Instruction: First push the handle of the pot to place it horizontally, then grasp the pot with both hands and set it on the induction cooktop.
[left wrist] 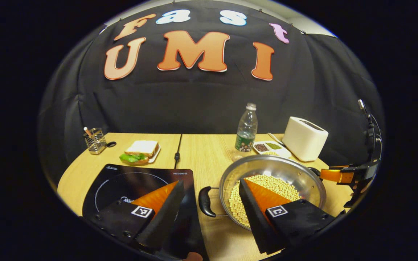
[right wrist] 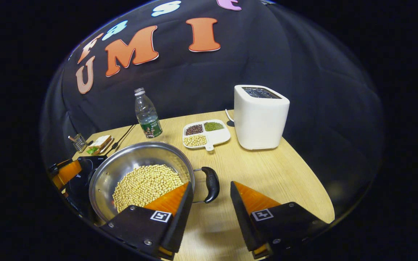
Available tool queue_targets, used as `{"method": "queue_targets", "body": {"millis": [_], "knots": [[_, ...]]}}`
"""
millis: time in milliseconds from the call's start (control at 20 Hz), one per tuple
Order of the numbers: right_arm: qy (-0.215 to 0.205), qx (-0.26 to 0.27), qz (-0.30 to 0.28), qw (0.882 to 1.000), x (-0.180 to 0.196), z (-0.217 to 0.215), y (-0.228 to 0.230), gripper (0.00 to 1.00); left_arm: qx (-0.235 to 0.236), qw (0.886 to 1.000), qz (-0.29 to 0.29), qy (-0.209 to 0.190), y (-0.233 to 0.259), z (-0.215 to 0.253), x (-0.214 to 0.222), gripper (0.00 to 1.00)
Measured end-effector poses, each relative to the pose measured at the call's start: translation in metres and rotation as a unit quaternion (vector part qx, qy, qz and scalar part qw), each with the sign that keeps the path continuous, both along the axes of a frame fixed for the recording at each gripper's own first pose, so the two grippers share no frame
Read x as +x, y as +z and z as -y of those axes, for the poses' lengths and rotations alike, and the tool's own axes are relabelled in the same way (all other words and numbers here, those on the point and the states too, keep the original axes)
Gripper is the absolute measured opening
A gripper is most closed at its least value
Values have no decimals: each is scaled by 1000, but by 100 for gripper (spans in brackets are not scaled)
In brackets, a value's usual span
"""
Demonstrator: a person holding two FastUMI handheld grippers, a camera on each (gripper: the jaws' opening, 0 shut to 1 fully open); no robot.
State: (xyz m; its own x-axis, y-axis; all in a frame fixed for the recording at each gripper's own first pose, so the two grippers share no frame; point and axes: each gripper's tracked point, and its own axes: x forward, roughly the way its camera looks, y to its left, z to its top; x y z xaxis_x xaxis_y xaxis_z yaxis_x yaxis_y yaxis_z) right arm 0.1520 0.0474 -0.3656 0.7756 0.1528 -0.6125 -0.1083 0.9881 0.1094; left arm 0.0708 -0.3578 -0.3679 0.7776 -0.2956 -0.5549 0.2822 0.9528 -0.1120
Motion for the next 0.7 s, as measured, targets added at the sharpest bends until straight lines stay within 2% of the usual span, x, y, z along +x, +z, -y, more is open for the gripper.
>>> {"method": "queue_targets", "body": {"millis": [150, 300, 600, 700], "knots": [[9, 10, -15, 1000, 5, -6, -11, 74, 15, 1000, -26, -1, -22, 5, 5, 99], [11, 13, -25, 1000, 12, -7, -21, 77, 29, 998, -46, 1, -39, 6, 8, 99], [22, 18, -42, 999, 19, -14, -37, 76, 46, 997, -69, -3, -58, 9, 15, 99], [22, 15, -47, 999, 19, -13, -41, 72, 43, 996, -78, 1, -63, 8, 16, 98]]}}
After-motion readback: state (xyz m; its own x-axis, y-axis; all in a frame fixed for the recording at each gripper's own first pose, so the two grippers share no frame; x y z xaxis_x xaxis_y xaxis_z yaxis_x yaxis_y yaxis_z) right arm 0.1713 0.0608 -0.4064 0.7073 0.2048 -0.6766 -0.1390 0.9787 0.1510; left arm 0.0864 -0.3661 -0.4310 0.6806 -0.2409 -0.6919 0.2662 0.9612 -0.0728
